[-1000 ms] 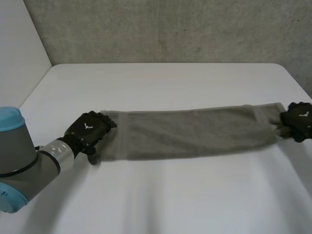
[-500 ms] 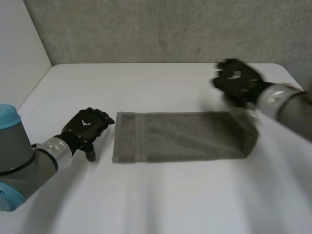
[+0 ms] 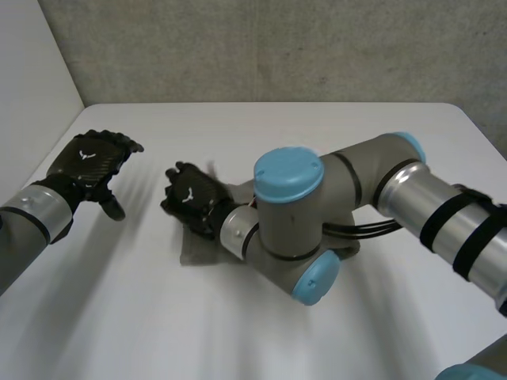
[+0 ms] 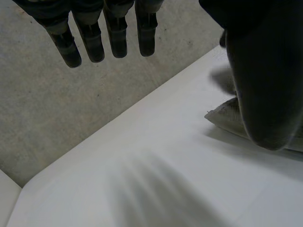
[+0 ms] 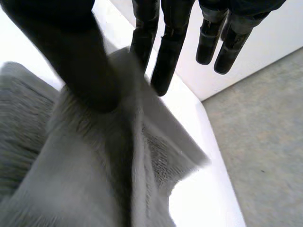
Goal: Fold the towel.
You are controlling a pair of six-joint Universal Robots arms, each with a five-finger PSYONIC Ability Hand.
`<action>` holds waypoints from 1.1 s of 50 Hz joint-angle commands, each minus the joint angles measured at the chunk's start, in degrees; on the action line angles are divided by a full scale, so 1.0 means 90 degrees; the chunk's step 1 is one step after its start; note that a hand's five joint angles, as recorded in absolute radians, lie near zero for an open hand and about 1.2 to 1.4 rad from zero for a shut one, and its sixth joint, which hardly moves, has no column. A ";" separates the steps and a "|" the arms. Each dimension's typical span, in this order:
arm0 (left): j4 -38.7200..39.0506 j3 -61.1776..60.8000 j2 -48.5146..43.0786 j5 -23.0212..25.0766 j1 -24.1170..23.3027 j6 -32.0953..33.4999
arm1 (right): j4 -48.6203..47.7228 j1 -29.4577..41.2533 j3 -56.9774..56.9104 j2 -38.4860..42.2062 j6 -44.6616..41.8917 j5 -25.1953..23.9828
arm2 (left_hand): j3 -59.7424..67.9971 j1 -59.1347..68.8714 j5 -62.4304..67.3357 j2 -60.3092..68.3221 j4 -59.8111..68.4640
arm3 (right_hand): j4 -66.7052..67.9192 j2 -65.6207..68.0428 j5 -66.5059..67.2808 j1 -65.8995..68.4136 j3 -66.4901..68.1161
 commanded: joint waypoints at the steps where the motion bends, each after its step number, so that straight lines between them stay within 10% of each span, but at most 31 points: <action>1: 0.0004 -0.0011 -0.0049 0.0000 -0.0096 0.0011 | 0.0167 0.0000 0.0293 -0.0122 0.0158 -0.0080 | -0.0266 -0.0524 -0.0085 -0.0197 -0.0357 | -0.0494 -0.4929 -0.5299 -0.5204 -0.0320; 21: -0.0025 0.0595 -0.0157 -0.0039 -0.1503 -0.1317 | 0.0206 -0.2273 0.4000 -0.3665 0.1789 -0.0148 | -0.0266 -0.0450 -0.0010 -0.0123 -0.0357 | -0.0494 -0.4929 -0.5299 -0.5204 -0.0320; 32: -0.0006 0.1423 -0.1737 -0.0994 -0.2449 -0.1571 | -0.1022 -0.3329 0.5994 -0.3814 0.1623 -0.0578 | -0.0266 -0.0356 0.0083 -0.0029 -0.0357 | -0.0494 -0.4848 -0.5218 -0.5123 -0.0320; 55: 0.0571 0.2441 -0.3009 -0.2772 -0.2489 -0.1445 | -0.2245 -0.3486 0.6543 -0.3003 0.1574 -0.0725 | -0.0266 -0.0356 0.0083 -0.0029 -0.0357 | -0.0494 -0.3443 -0.3813 -0.3718 -0.0320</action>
